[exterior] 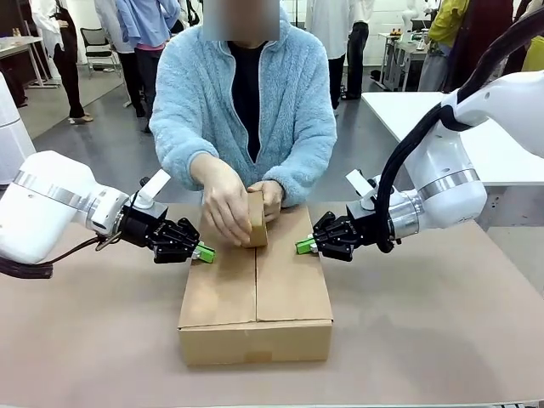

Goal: Wrap the clocks to prevent damage.
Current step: After the human seals the box with tape, release both hands from the side flaps of the Package Box.

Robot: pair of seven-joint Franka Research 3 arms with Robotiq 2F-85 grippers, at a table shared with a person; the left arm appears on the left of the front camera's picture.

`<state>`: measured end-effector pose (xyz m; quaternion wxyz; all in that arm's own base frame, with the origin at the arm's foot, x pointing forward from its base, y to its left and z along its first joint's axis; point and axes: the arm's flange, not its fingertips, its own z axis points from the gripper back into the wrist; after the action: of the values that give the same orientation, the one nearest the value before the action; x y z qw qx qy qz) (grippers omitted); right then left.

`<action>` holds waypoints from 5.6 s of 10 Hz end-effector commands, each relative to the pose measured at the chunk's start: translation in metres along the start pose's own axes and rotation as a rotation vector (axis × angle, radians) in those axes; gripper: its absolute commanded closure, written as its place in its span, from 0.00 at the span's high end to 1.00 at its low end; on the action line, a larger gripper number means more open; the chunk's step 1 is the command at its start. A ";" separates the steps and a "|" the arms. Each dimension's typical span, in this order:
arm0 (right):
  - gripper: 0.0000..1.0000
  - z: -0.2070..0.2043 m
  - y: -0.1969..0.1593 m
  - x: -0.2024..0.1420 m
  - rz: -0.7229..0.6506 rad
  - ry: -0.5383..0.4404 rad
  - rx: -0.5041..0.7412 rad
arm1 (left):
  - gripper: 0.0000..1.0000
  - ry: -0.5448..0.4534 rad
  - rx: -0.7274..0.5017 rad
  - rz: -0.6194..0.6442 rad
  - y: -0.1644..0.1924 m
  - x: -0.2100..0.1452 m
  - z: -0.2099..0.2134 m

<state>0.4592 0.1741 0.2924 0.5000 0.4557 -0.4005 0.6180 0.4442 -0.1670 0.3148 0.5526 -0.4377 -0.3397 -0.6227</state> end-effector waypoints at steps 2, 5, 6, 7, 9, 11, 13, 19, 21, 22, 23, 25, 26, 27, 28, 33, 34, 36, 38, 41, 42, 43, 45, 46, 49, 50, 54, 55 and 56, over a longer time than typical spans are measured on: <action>0.01 -0.002 0.000 -0.002 -0.004 0.008 -0.003 | 0.00 0.011 0.006 -0.013 0.000 -0.002 -0.002; 0.01 -0.002 0.000 -0.002 -0.004 0.008 -0.003 | 0.00 0.011 0.006 -0.013 0.000 -0.002 -0.002; 0.01 -0.002 0.000 -0.002 -0.004 0.008 -0.003 | 0.00 0.011 0.006 -0.013 0.000 -0.002 -0.002; 0.01 -0.002 0.000 -0.002 -0.004 0.008 -0.003 | 0.00 0.011 0.006 -0.013 0.000 -0.002 -0.002; 0.01 -0.002 0.000 -0.002 -0.004 0.008 -0.003 | 0.00 0.011 0.006 -0.013 0.000 -0.002 -0.002; 0.01 -0.002 0.000 -0.002 -0.004 0.008 -0.003 | 0.00 0.011 0.006 -0.013 0.000 -0.002 -0.002; 0.01 -0.002 0.000 -0.002 -0.004 0.008 -0.003 | 0.00 0.011 0.006 -0.013 0.000 -0.002 -0.002; 0.01 -0.002 0.000 -0.002 -0.004 0.008 -0.003 | 0.00 0.011 0.006 -0.013 0.000 -0.002 -0.002; 0.01 -0.002 0.000 -0.002 -0.004 0.008 -0.003 | 0.00 0.011 0.006 -0.013 0.000 -0.002 -0.002; 0.01 -0.002 0.000 -0.002 -0.004 0.008 -0.003 | 0.00 0.011 0.006 -0.013 0.000 -0.002 -0.002; 0.01 -0.002 0.000 -0.002 -0.004 0.008 -0.003 | 0.00 0.011 0.006 -0.013 0.000 -0.002 -0.002; 0.01 -0.002 0.000 -0.002 -0.004 0.008 -0.003 | 0.00 0.011 0.006 -0.013 0.000 -0.002 -0.002; 0.01 -0.002 0.000 -0.002 -0.004 0.008 -0.003 | 0.00 0.011 0.006 -0.013 0.000 -0.002 -0.002; 0.01 -0.002 0.000 -0.002 -0.004 0.008 -0.003 | 0.00 0.011 0.006 -0.013 0.000 -0.002 -0.002; 0.01 -0.002 0.000 -0.002 -0.004 0.008 -0.003 | 0.00 0.011 0.006 -0.013 0.000 -0.002 -0.002; 0.01 -0.002 0.000 -0.002 -0.004 0.008 -0.003 | 0.00 0.011 0.006 -0.013 0.000 -0.002 -0.002; 0.01 -0.002 0.000 -0.002 -0.004 0.008 -0.003 | 0.00 0.011 0.006 -0.013 0.000 -0.002 -0.002; 0.01 -0.002 0.000 -0.002 -0.004 0.008 -0.003 | 0.00 0.011 0.006 -0.013 0.000 -0.002 -0.002; 0.01 -0.002 0.000 -0.002 -0.004 0.008 -0.003 | 0.00 0.011 0.006 -0.013 0.000 -0.002 -0.002; 0.01 -0.002 0.000 -0.002 -0.004 0.008 -0.003 | 0.00 0.011 0.006 -0.013 0.000 -0.002 -0.002; 0.01 -0.002 0.000 -0.002 -0.004 0.008 -0.003 | 0.00 0.011 0.006 -0.013 0.000 -0.002 -0.002; 0.01 -0.002 0.000 -0.002 -0.004 0.008 -0.003 | 0.00 0.011 0.006 -0.013 0.000 -0.002 -0.002; 0.01 -0.002 0.000 -0.002 -0.004 0.008 -0.003 | 0.00 0.011 0.006 -0.013 0.000 -0.002 -0.002; 0.01 -0.002 0.000 -0.002 -0.004 0.008 -0.003 | 0.00 0.011 0.006 -0.013 0.000 -0.002 -0.002; 0.01 -0.002 0.000 -0.002 -0.004 0.008 -0.003 | 0.00 0.011 0.006 -0.013 0.000 -0.002 -0.002; 0.01 -0.002 0.000 -0.002 -0.004 0.008 -0.003 | 0.00 0.011 0.006 -0.013 0.000 -0.002 -0.002; 0.01 -0.002 0.000 -0.002 -0.004 0.008 -0.003 | 0.00 0.011 0.006 -0.013 0.000 -0.002 -0.002; 0.01 -0.002 0.000 -0.002 -0.004 0.008 -0.003 | 0.00 0.011 0.006 -0.013 0.000 -0.002 -0.002; 0.01 -0.002 0.000 -0.002 -0.004 0.008 -0.003 | 0.00 0.011 0.006 -0.013 0.000 -0.002 -0.002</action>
<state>0.4593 0.1740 0.2919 0.5005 0.4554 -0.4003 0.6179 0.4442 -0.1670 0.3146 0.5529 -0.4372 -0.3395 -0.6228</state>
